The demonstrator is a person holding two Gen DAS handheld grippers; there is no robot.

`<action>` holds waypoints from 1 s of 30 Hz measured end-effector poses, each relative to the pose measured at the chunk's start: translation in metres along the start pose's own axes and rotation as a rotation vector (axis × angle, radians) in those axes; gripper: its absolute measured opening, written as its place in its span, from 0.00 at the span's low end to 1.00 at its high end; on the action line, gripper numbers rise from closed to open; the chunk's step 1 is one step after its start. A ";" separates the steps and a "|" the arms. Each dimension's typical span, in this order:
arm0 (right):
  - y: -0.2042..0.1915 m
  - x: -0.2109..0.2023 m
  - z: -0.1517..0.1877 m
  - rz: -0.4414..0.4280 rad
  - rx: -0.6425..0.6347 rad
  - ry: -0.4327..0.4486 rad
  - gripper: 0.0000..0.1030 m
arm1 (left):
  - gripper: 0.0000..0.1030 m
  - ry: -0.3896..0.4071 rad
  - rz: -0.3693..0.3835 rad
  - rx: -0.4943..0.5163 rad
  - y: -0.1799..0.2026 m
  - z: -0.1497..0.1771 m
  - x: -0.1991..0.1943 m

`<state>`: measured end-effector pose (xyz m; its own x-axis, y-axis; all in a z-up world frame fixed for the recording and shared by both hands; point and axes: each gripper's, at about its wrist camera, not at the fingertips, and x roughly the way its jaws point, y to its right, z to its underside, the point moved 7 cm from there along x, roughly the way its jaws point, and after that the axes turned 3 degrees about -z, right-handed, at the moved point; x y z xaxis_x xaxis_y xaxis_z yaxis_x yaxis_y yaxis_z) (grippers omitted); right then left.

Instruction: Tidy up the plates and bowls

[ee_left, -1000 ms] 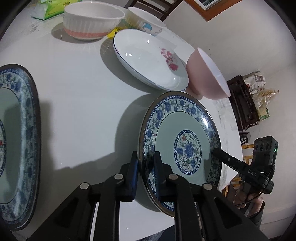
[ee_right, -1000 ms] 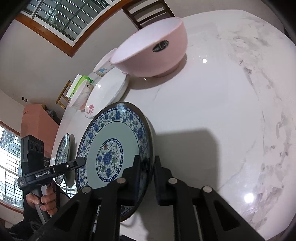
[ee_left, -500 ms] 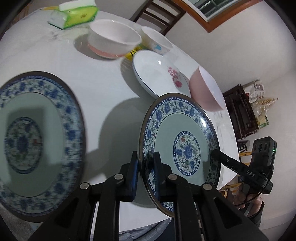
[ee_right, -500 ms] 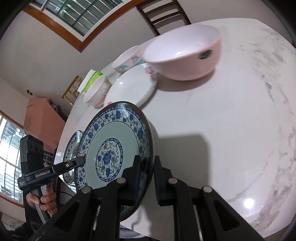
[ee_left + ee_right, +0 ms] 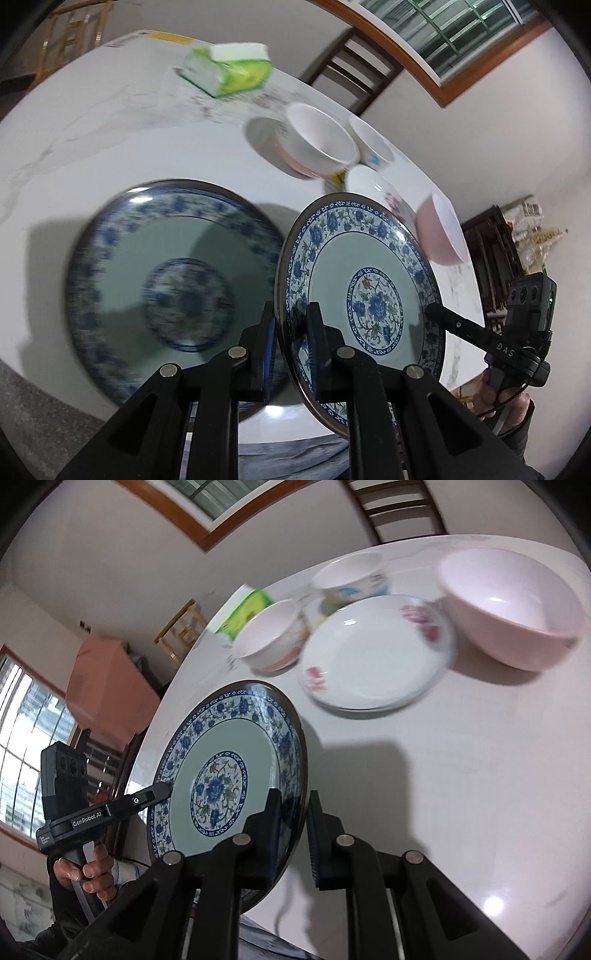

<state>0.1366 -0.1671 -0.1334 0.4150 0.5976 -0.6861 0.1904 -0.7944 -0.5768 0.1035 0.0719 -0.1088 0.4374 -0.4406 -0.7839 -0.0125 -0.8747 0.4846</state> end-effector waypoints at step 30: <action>-0.083 0.107 0.008 -0.029 -0.056 -0.175 0.14 | 0.13 0.020 -0.101 -0.168 -0.128 -0.001 -0.032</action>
<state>0.1585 -0.0362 -0.1621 0.2487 0.6262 -0.7389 0.2514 -0.7785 -0.5751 0.0914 0.1979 -0.1450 0.4465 -0.3472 -0.8247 0.1813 -0.8674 0.4634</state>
